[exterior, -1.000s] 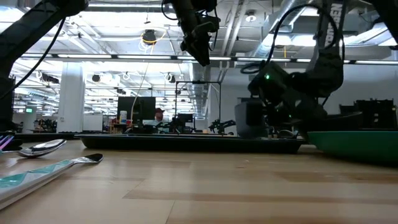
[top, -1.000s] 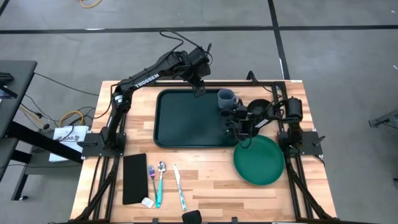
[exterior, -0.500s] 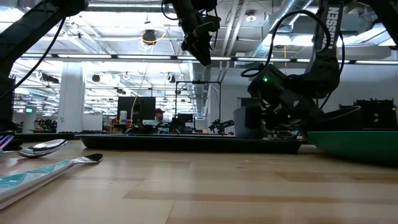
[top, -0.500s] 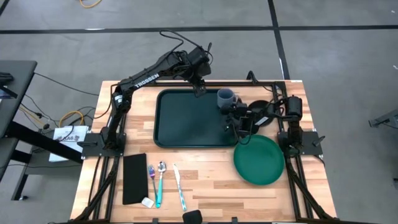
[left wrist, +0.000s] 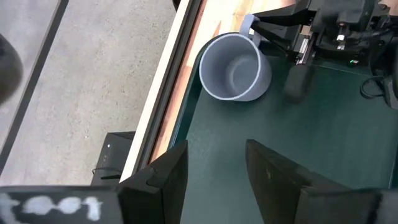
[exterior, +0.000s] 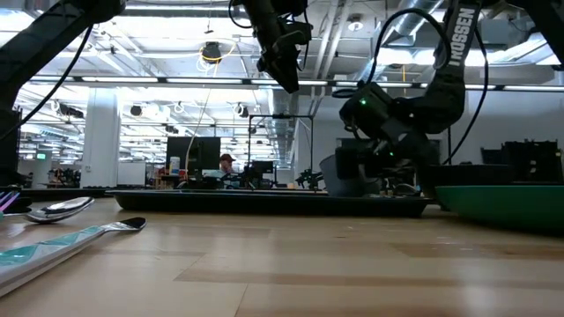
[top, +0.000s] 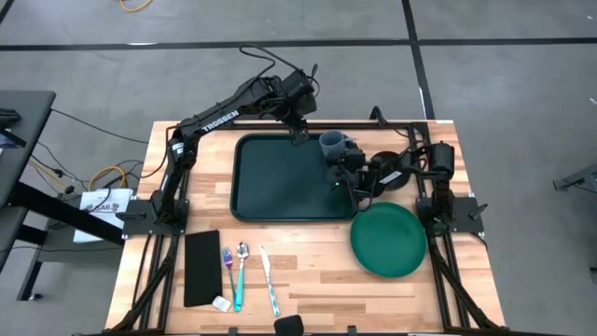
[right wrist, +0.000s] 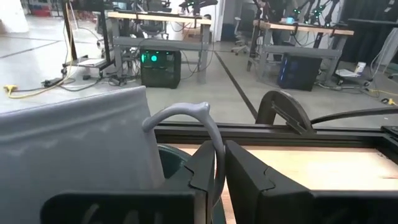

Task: Set up tray
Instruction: Put the gray cup on the black serving tray

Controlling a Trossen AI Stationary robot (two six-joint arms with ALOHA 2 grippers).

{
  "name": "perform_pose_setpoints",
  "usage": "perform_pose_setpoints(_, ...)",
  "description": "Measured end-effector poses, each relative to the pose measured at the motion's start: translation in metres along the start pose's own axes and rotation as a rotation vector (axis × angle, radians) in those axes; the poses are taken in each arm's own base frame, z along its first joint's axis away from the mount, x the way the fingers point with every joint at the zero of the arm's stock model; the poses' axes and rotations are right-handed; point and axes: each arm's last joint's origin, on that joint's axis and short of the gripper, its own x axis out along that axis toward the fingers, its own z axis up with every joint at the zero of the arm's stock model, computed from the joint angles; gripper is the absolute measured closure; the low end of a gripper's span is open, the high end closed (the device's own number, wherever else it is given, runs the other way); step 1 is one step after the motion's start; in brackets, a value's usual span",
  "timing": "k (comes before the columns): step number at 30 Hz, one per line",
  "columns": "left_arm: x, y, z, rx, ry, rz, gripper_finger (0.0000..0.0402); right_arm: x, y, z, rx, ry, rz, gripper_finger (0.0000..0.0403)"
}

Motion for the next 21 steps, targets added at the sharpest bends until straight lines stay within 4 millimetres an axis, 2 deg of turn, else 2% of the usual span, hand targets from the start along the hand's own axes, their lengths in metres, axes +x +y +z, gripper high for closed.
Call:
perform_pose_setpoints(8,0.000,0.000,0.000,0.011,0.000,0.000,0.0253,-0.004,0.001,-0.001,-0.014,0.001,0.016,0.0374)
perform_pose_setpoints(21,0.000,0.000,0.000,0.014,0.000,0.000,0.0253,-0.013,0.003,-0.001,-0.067,-0.009,0.039,0.0334)
